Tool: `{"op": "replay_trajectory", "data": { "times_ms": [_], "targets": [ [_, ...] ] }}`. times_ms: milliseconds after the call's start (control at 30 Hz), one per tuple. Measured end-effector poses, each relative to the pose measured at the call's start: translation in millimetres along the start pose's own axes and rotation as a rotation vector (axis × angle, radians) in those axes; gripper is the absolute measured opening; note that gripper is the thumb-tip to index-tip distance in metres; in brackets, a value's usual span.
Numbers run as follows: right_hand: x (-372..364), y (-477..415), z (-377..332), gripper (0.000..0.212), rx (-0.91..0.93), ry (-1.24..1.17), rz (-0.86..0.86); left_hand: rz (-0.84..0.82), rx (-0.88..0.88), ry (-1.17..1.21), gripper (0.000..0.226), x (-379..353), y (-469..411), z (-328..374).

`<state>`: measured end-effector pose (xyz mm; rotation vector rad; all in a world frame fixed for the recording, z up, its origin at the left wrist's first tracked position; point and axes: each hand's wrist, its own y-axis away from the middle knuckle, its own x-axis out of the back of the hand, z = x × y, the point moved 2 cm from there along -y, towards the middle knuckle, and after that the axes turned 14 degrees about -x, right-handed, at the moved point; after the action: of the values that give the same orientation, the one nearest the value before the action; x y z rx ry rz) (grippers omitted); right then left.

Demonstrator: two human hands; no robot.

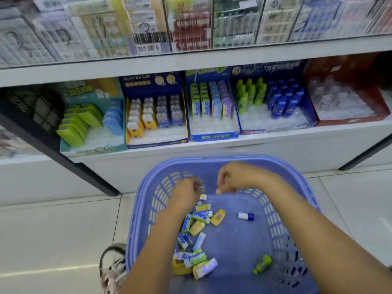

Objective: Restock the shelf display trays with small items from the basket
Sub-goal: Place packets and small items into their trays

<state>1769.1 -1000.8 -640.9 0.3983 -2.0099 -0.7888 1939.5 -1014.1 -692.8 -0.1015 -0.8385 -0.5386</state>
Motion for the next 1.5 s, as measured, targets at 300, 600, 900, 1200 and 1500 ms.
{"op": "replay_trajectory", "data": {
  "times_ms": [300,600,900,1200,1500],
  "targets": [
    [-154,-79,72,0.037,-0.07,0.151,0.066,-0.367,0.02,-0.265,0.045,-71,11,-68],
    [-156,-108,84,0.024,-0.018,0.239,0.085,-0.293,-0.017,-0.425,0.031,-101,-15,-86],
    [-74,-65,50,0.019,-0.003,-0.636,-0.281,-0.166,0.204,-0.128,0.023,-91,-17,-80],
    [3,-1,0,0.021,0.245,-0.868,-0.318,-0.239,0.452,1.115,0.02,12,-5,-15],
    [31,42,-99,0.019,0.455,-0.991,0.128,0.042,0.143,1.484,0.03,123,24,16]
  ]
}}
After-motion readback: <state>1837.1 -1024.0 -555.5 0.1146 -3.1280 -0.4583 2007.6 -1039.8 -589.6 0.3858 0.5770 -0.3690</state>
